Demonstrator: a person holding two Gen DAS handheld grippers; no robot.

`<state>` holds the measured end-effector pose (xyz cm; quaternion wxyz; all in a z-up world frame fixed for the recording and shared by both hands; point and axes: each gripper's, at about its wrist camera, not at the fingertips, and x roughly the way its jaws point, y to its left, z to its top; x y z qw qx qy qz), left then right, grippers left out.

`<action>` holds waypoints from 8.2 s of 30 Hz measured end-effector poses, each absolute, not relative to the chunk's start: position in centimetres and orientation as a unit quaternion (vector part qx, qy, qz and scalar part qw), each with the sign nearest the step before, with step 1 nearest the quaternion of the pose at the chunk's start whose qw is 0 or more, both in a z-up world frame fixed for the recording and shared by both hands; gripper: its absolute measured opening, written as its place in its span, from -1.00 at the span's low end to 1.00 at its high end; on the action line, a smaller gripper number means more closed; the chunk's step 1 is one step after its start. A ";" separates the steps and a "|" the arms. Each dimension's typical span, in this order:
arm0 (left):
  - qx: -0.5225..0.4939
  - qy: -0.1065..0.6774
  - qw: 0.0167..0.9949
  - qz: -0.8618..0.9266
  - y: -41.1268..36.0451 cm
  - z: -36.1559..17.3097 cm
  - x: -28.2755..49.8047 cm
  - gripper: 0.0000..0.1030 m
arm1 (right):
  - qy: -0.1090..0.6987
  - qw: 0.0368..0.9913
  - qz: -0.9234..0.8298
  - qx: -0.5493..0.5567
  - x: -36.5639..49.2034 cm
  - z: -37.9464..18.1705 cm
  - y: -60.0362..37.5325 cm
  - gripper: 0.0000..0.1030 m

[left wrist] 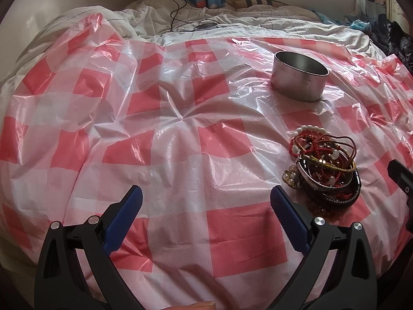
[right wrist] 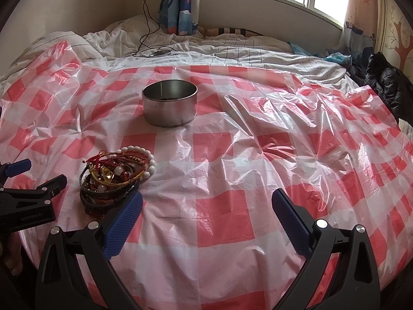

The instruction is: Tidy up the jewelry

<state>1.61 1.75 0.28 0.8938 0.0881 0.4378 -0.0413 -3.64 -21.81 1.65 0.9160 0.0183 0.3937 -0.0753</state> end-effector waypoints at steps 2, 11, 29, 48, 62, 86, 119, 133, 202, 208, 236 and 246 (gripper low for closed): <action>0.091 0.436 0.894 -0.037 1.9 0.3 2.2 0.85 | 0.401 0.911 -0.088 0.024 -2.8 1.5 -23.0 0.86; 0.102 0.443 0.891 -0.018 2.0 -1.0 7.1 0.85 | 0.442 0.891 -0.108 0.007 2.1 0.3 -27.4 0.86; 0.118 0.450 0.885 -0.007 1.8 -3.2 12.0 0.86 | 0.489 0.863 -0.120 0.041 4.0 -3.9 -31.4 0.86; 0.072 0.462 0.884 -0.023 3.1 -3.7 12.1 0.86 | 0.466 0.873 -0.138 0.039 3.6 -4.2 -31.0 0.87; 0.124 0.446 0.886 -0.025 1.4 -2.8 9.9 0.86 | 0.472 0.870 -0.127 0.069 3.4 -4.1 -30.6 0.87; 0.102 0.413 0.883 -0.198 -2.9 2.3 4.4 0.86 | 0.366 0.923 0.034 0.116 -0.3 3.2 -25.3 0.86; -0.016 0.503 0.823 -0.264 -3.3 0.3 5.9 0.25 | 0.367 0.904 0.068 0.207 -0.2 3.1 -28.4 0.86; -0.045 0.485 0.827 -0.280 -4.1 0.5 6.7 -0.77 | 0.372 0.902 0.067 0.210 0.0 2.8 -28.5 0.86; -0.045 0.400 0.883 -0.241 -3.8 8.4 14.7 0.54 | 0.437 0.872 0.161 0.150 2.0 0.9 -23.9 0.86; -0.092 0.415 0.879 -0.217 0.8 8.1 14.2 0.56 | 0.440 0.869 0.175 0.141 3.4 0.5 -22.1 0.71; -0.023 0.548 0.788 -0.278 -2.9 0.6 9.6 0.59 | 0.261 0.851 0.280 0.359 1.2 4.5 -29.1 -0.95; -0.003 0.519 0.799 -0.303 -3.5 1.5 9.0 -0.95 | 0.253 0.852 0.275 0.366 0.8 4.5 -29.9 -0.95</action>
